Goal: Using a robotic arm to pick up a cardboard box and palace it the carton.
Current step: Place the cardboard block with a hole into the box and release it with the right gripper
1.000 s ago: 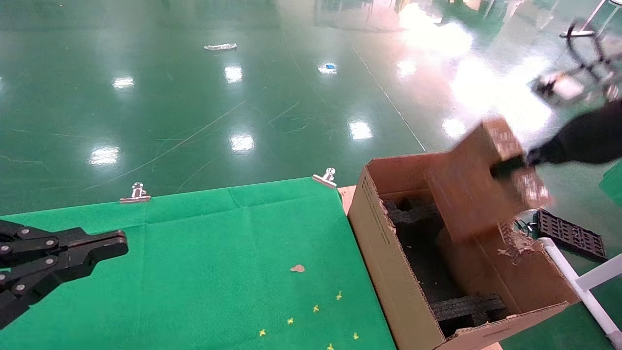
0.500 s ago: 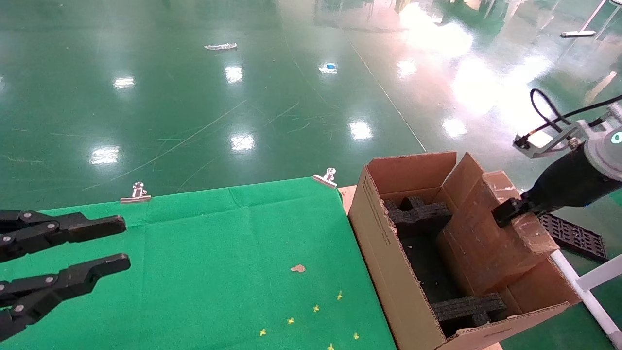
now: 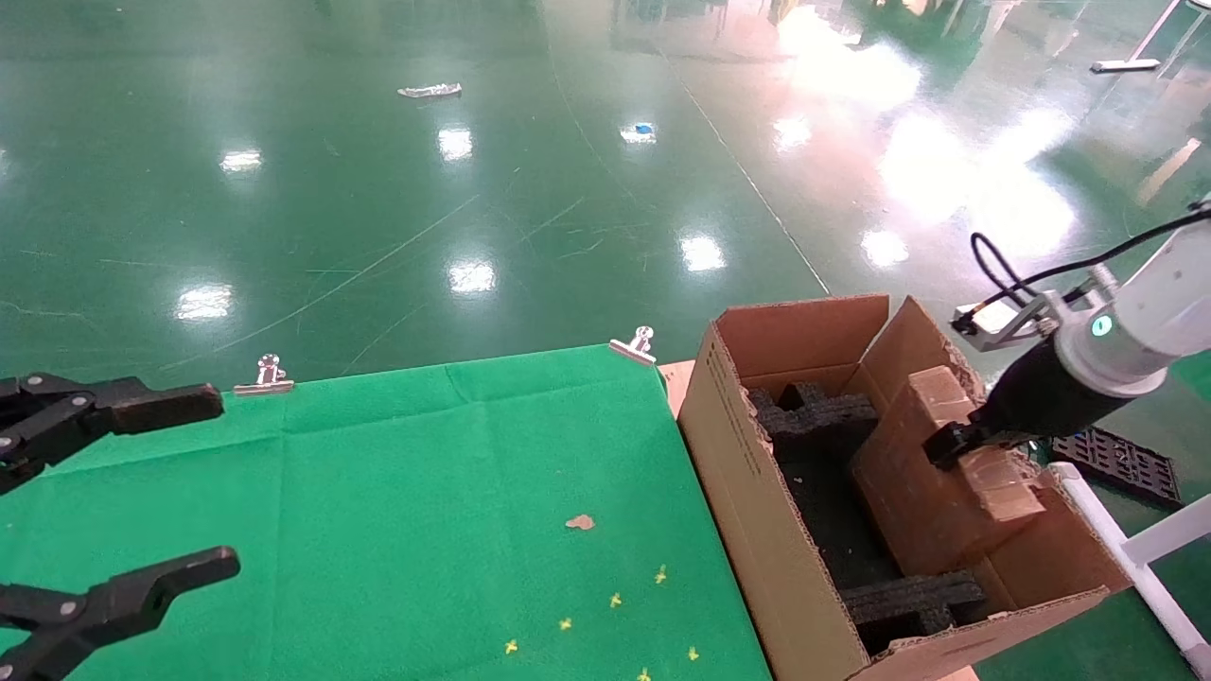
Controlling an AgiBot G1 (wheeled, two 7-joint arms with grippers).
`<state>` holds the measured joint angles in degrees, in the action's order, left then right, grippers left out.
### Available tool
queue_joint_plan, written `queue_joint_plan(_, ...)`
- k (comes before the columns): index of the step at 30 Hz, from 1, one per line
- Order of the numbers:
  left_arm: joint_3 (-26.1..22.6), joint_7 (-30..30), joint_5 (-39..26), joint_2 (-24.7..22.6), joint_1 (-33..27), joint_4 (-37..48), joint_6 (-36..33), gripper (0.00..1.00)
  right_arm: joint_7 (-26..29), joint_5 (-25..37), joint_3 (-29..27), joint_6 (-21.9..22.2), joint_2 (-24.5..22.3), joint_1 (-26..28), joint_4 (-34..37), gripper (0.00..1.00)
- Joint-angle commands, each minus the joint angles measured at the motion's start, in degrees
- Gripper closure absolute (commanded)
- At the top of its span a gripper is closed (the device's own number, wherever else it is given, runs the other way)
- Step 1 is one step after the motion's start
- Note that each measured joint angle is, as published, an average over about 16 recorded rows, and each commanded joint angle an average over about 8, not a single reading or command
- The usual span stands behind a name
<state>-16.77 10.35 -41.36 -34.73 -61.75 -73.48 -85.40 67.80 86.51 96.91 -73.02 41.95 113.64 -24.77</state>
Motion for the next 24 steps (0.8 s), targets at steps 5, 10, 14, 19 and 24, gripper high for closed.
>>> queue_joint_plan(5, 0.0, 0.0, 0.0, 0.0, 0.0, 0.0, 0.0, 0.00, -0.5, -1.1, -0.5, 5.0, 1.0, -4.6, 0.9, 1.00)
queue_joint_plan(10, 0.0, 0.0, 0.0, 0.0, 0.0, 0.0, 0.0, 0.00, -1.7, -2.2, -0.9, 8.5, 1.5, -8.4, 1.8, 1.00)
queue_joint_plan(14, -0.1, 0.0, 0.0, 0.0, 0.0, 0.0, 0.0, 0.00, -2.8, -3.0, -1.2, 10.5, 1.9, -10.9, 3.1, 1.00)
queue_joint_plan(19, -0.1, 0.0, 0.0, 0.0, 0.0, 0.0, 0.0, 0.00, -4.7, -3.7, -1.5, 12.0, 2.4, -12.5, 5.0, 0.50)
queue_joint_plan(24, -0.1, 0.0, 0.1, 0.0, 0.0, 0.0, 0.0, 0.00, -6.5, -4.2, -1.8, 11.8, 3.0, -12.9, 6.9, 0.00)
